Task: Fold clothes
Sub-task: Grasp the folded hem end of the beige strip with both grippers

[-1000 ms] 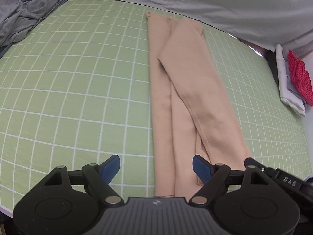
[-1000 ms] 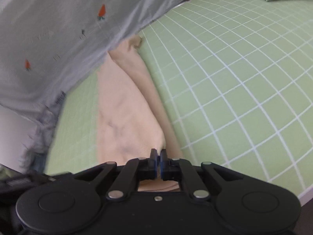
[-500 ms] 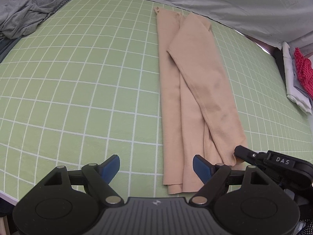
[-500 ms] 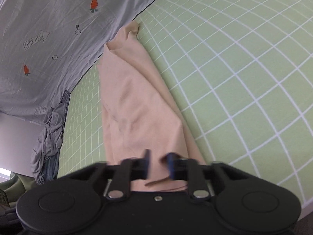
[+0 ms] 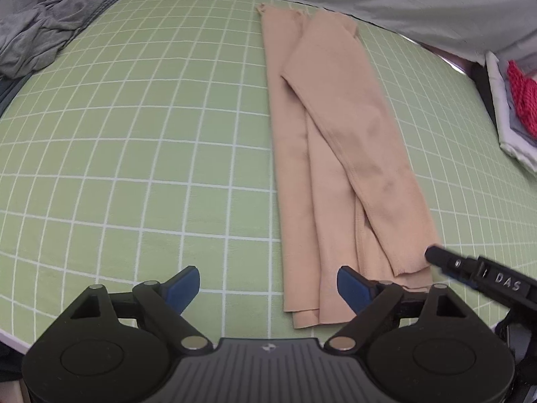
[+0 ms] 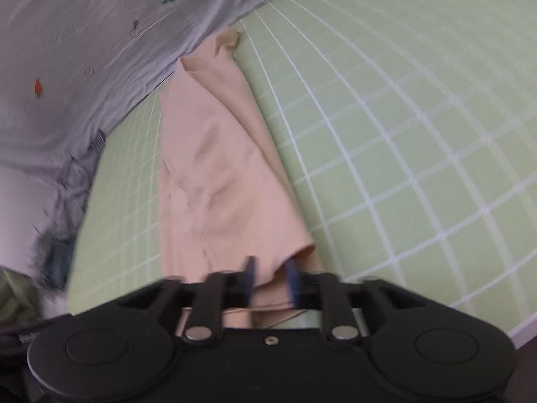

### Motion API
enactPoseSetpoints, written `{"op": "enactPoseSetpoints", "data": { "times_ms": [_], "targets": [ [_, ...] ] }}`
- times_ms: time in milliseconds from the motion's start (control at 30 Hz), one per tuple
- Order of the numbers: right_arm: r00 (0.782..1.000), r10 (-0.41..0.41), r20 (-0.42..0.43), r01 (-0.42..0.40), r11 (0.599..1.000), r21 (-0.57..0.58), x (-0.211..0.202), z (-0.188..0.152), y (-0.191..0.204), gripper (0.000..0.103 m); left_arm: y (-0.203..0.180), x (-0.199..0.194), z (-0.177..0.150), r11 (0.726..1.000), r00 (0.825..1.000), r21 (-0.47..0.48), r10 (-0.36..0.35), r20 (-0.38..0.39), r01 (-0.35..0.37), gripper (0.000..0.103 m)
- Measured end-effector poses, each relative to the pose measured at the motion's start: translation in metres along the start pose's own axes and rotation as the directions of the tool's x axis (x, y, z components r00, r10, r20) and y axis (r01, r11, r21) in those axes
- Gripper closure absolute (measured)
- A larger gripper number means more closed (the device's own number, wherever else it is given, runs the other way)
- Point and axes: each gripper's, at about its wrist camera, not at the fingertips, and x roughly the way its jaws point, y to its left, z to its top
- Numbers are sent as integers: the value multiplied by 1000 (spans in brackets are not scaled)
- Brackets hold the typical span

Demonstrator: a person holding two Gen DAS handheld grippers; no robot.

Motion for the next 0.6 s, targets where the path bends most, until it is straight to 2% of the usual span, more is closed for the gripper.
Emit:
{"op": "enactPoseSetpoints", "data": {
  "times_ms": [33,100,167,233,467,500,533,600],
  "targets": [
    [999,-32,21,33,998,-57,-1,1,6,32,-3,4,1,1000,1000,13,3,0,-3,14],
    [997,-65,52,73,983,-167,2,2,15,12,-9,11,3,999,1000,39,8,-1,-8,14],
    [993,-89,73,105,960,-258,8,1,22,3,-15,18,5,998,1000,64,13,-3,-12,14],
    [991,-104,79,124,939,-322,14,0,25,1,-21,26,5,996,1000,84,11,-10,-10,14],
    [991,-125,43,132,913,-386,37,1,23,1,-31,42,2,995,1000,96,-28,-4,28,16],
    [992,-119,33,122,914,-387,38,0,22,5,-30,44,1,995,999,86,-40,-3,41,17],
    [993,-113,23,113,915,-388,40,-1,22,8,-31,46,0,996,999,78,-51,0,51,24],
    [997,-74,11,73,925,-373,40,-2,22,22,-35,47,0,995,998,77,-68,13,67,32]
  ]
}}
